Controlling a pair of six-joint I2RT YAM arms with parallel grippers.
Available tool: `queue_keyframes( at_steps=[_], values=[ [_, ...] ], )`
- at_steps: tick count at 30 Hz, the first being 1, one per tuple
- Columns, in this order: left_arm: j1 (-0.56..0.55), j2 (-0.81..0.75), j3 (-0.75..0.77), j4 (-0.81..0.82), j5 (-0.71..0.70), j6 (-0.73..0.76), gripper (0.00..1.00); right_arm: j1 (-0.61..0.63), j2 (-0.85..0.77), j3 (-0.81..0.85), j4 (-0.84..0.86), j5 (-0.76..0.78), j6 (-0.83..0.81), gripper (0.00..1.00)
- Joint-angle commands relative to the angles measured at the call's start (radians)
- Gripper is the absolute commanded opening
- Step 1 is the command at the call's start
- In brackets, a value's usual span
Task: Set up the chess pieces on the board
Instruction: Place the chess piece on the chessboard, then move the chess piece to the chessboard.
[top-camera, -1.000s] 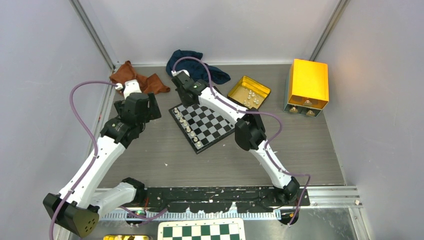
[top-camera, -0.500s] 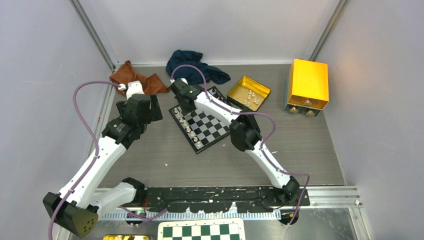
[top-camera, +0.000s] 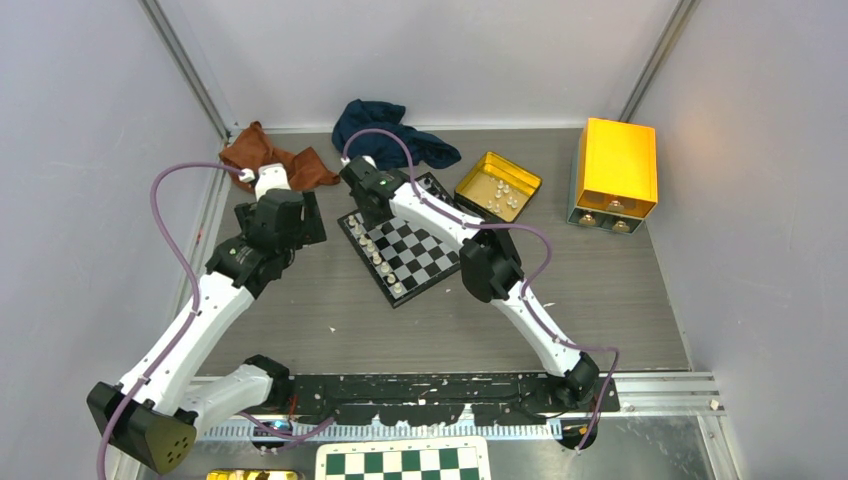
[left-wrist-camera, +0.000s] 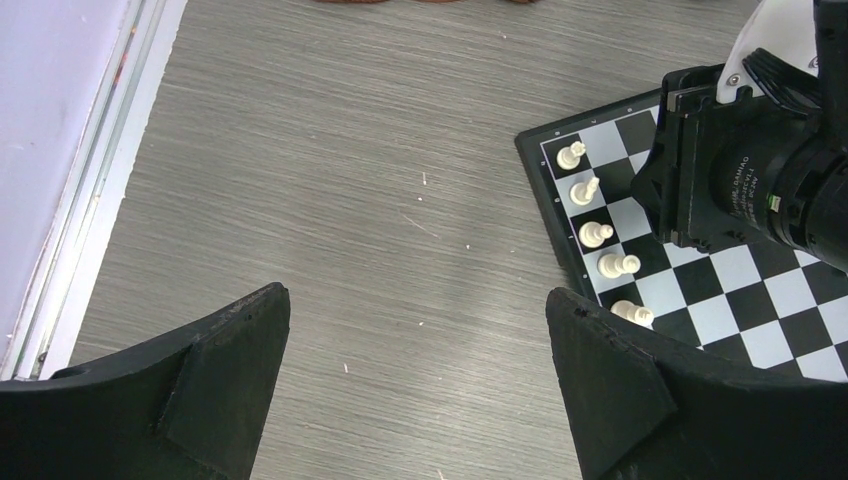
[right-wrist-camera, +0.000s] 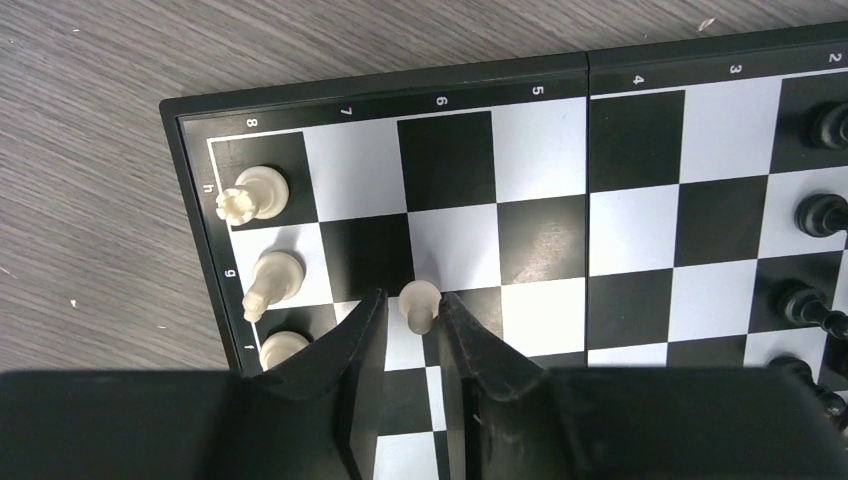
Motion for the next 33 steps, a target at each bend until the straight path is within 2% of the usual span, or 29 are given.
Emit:
queue_keyframes(
  at_steps=[1, 4, 13, 18, 27, 33],
  values=[
    [-0.003, 0.007, 0.009, 0.043, -0.02, 0.014, 1.0, 0.003, -0.027, 0.044, 0.026, -0.019, -0.004, 0.34],
    [-0.003, 0.009, 0.013, 0.043, -0.021, 0.015, 1.0, 0.002, -0.034, 0.044, 0.032, -0.02, -0.006, 0.38],
    [-0.003, 0.031, 0.044, 0.037, -0.031, 0.028, 1.0, -0.008, -0.105, 0.038, 0.05, 0.004, -0.023, 0.39],
    [-0.003, 0.062, 0.071, 0.038, -0.021, 0.051, 1.0, -0.025, -0.204, -0.046, 0.098, 0.028, -0.02, 0.39],
    [-0.003, 0.157, 0.14, 0.073, 0.078, 0.111, 0.97, -0.13, -0.387, -0.224, 0.185, 0.063, -0.007, 0.39],
    [-0.003, 0.273, 0.203, 0.097, 0.212, 0.132, 0.91, -0.244, -0.487, -0.332, 0.22, 0.072, 0.002, 0.38]
  ],
)
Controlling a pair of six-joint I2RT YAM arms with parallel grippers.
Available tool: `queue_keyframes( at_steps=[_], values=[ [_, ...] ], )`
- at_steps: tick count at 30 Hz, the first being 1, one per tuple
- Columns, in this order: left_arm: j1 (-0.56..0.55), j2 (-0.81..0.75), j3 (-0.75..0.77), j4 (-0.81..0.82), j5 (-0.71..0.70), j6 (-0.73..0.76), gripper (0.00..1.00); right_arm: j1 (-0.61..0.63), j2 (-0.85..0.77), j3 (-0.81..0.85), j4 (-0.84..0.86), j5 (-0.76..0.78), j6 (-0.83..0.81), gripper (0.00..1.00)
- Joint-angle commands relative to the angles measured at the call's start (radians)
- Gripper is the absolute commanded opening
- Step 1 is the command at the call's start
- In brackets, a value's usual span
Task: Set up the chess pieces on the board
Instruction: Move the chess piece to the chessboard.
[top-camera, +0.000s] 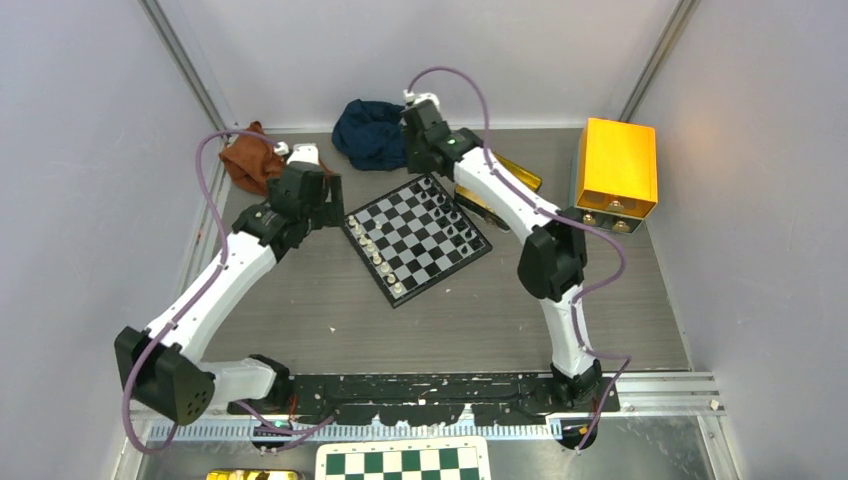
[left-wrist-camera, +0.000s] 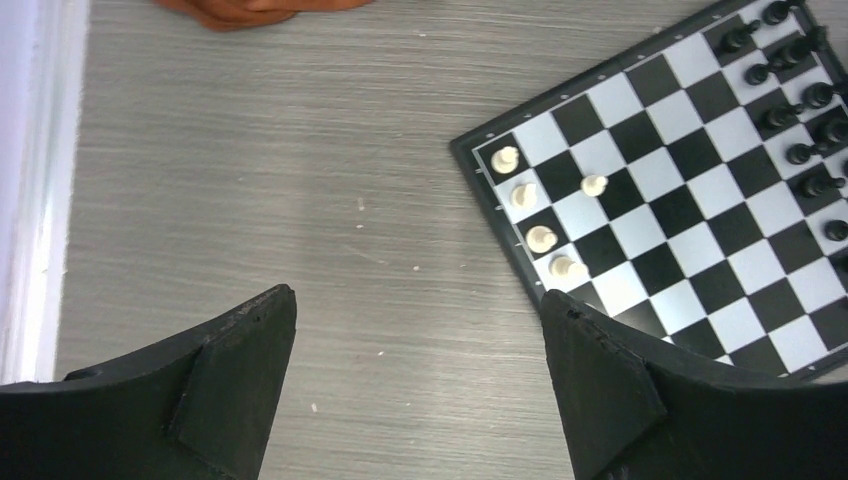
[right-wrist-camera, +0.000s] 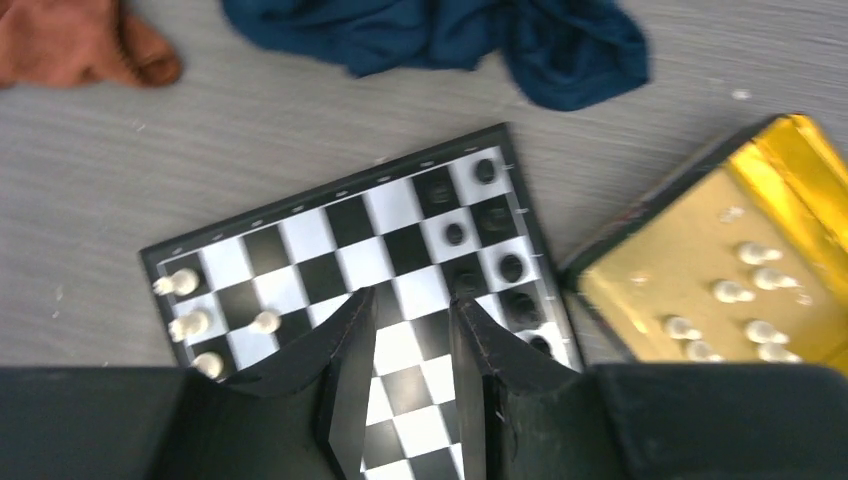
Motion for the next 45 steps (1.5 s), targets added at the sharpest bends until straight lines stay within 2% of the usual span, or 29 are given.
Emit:
queue_keyframes(
  at_steps=[1, 5, 12, 19, 21, 27, 45],
  values=[
    [-0.003, 0.08, 0.082, 0.061, 0.126, 0.032, 0.91, -0.086, -0.111, -0.088, 0.069, 0.028, 0.011, 0.39],
    [-0.019, 0.181, 0.144, 0.05, 0.19, 0.044, 0.86, -0.164, -0.149, -0.153, 0.087, 0.017, 0.013, 0.39],
    [-0.076, 0.368, 0.254, 0.018, 0.205, 0.096, 0.8, -0.264, -0.176, -0.25, 0.127, -0.01, 0.027, 0.39],
    [-0.098, 0.493, 0.334, 0.005, 0.216, 0.125, 0.67, -0.299, -0.172, -0.28, 0.155, -0.029, 0.046, 0.38],
    [-0.1, 0.519, 0.35, 0.001, 0.22, 0.128, 0.61, -0.303, -0.17, -0.281, 0.159, -0.032, 0.05, 0.38],
    [-0.103, 0.602, 0.396, -0.014, 0.24, 0.138, 0.52, -0.311, -0.165, -0.287, 0.167, -0.034, 0.053, 0.38],
    [-0.103, 0.761, 0.47, -0.034, 0.273, 0.11, 0.43, -0.325, -0.181, -0.338, 0.189, -0.044, 0.054, 0.38]
  ],
)
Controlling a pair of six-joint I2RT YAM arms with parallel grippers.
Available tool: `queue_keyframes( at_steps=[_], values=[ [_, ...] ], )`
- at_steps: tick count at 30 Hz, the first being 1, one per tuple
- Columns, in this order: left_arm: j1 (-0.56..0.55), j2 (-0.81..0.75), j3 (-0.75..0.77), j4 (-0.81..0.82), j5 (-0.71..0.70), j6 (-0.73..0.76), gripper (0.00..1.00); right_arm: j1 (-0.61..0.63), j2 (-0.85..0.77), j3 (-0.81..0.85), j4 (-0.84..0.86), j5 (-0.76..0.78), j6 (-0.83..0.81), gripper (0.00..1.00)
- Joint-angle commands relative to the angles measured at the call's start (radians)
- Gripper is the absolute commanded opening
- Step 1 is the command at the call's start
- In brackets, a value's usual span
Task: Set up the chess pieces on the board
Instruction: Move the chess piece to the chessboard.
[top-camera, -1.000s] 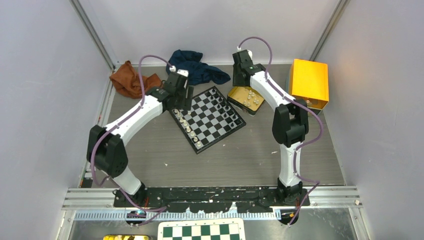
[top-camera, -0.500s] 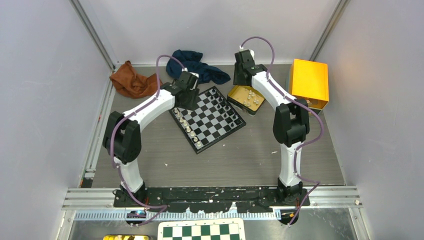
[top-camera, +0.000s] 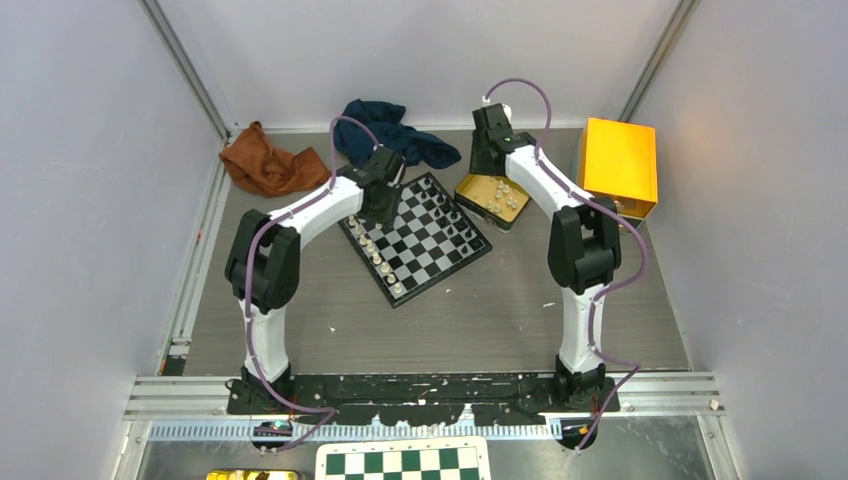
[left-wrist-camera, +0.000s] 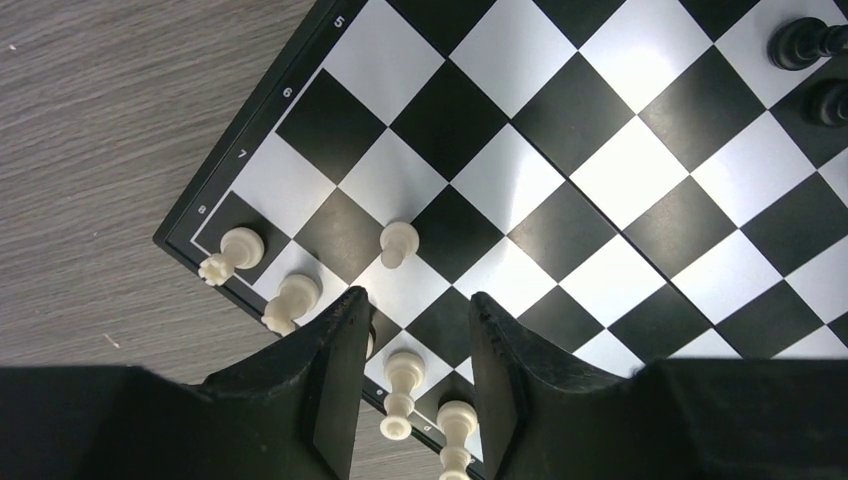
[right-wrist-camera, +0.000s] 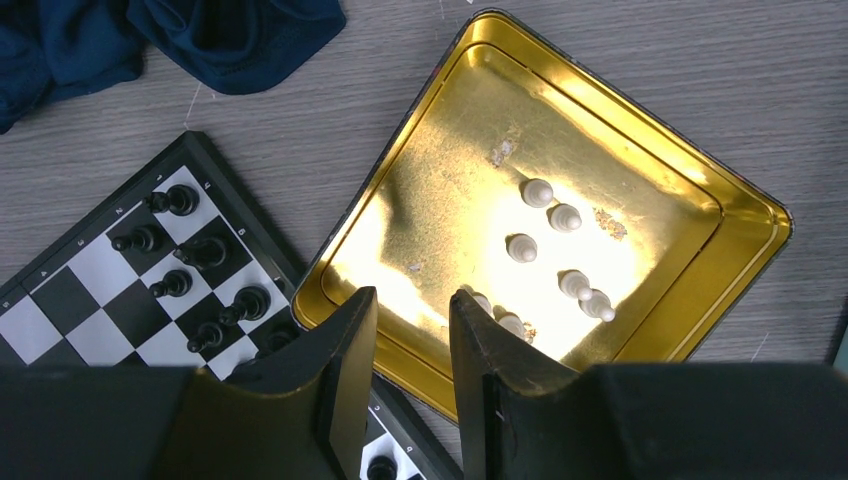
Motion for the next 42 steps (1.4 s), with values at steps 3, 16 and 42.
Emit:
queue_keyframes(
  at_steps=[3, 16, 42],
  values=[
    [-0.001, 0.03, 0.061, -0.006, 0.004, -0.003, 0.4, -0.005, -0.09, -0.007, 0.053, -0.007, 0.006, 0.38],
    [0.016, 0.084, 0.104, -0.016, 0.006, -0.018, 0.38, -0.01, -0.101, -0.027, 0.063, -0.017, 0.005, 0.38],
    [0.043, 0.1, 0.096, -0.009, 0.046, -0.035, 0.23, -0.012, -0.099, -0.029, 0.059, -0.023, 0.005, 0.38]
  ],
)
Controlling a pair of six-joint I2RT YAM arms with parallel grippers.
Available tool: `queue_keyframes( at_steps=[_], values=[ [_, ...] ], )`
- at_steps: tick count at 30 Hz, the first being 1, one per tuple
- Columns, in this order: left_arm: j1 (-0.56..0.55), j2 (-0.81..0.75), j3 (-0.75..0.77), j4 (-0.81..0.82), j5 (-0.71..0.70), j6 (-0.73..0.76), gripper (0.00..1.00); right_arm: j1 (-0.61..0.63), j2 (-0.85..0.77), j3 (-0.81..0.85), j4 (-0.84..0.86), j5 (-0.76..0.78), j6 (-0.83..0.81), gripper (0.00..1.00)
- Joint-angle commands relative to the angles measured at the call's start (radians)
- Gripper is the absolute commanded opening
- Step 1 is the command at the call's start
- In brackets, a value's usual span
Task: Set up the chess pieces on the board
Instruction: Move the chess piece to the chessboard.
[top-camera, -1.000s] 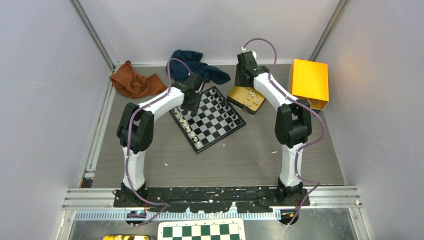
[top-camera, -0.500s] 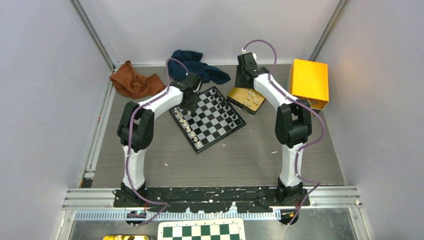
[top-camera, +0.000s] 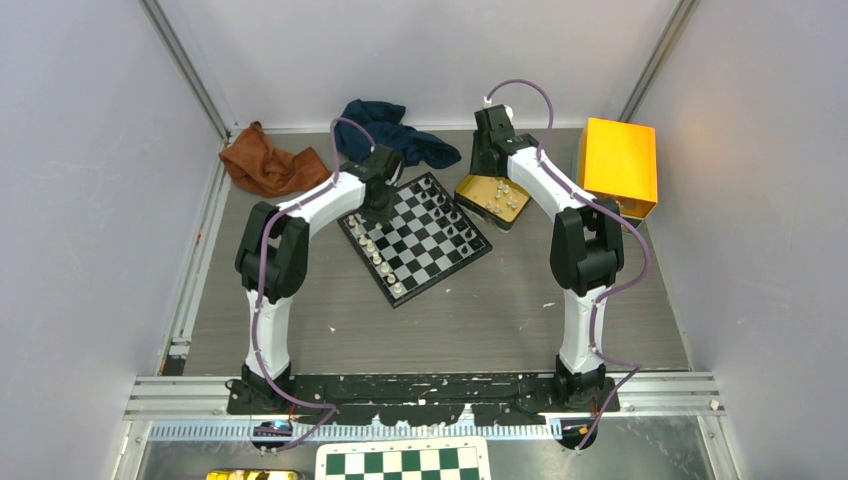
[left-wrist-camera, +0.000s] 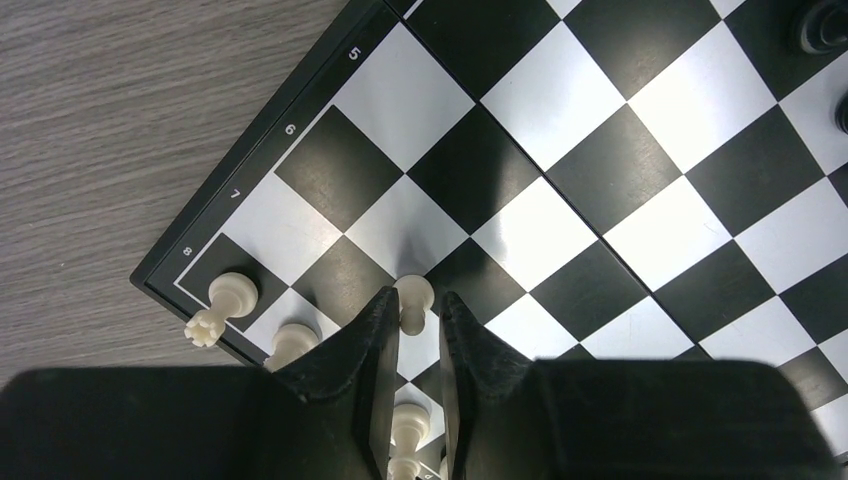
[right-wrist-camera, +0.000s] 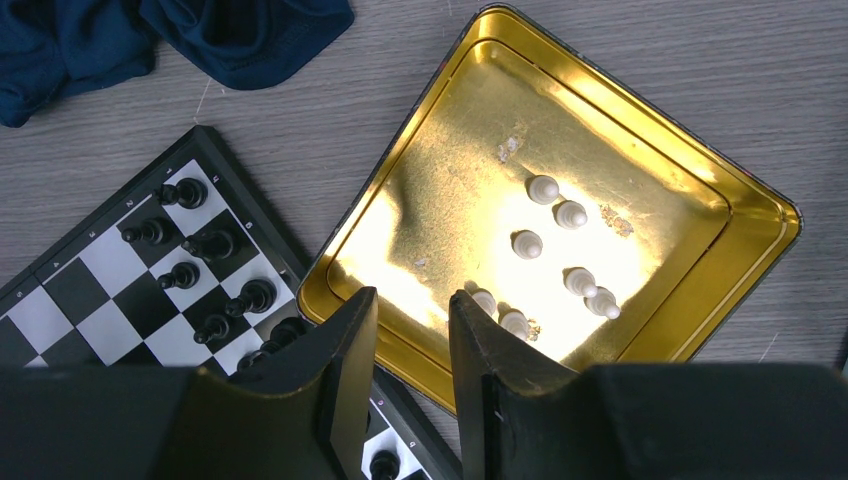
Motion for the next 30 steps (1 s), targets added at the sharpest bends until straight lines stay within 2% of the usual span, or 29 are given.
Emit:
queue_keyframes(
  at_steps=[1, 13, 25, 30],
  values=[
    [0.008, -0.007, 0.024, 0.002, 0.018, -0.004, 0.21, -0.005, -0.074, 0.005, 0.035, 0.0, 0.002, 0.38],
    [0.014, -0.027, -0.004, 0.005, 0.015, -0.009, 0.1, -0.005, -0.074, 0.008, 0.029, -0.001, 0.004, 0.38],
    [0.062, -0.061, 0.0, 0.011, -0.064, -0.069, 0.0, -0.005, -0.074, 0.007, 0.024, -0.001, 0.005, 0.38],
    [0.096, -0.059, 0.021, 0.012, -0.069, -0.111, 0.0, -0.005, -0.076, 0.006, 0.023, -0.003, 0.005, 0.38]
  ],
)
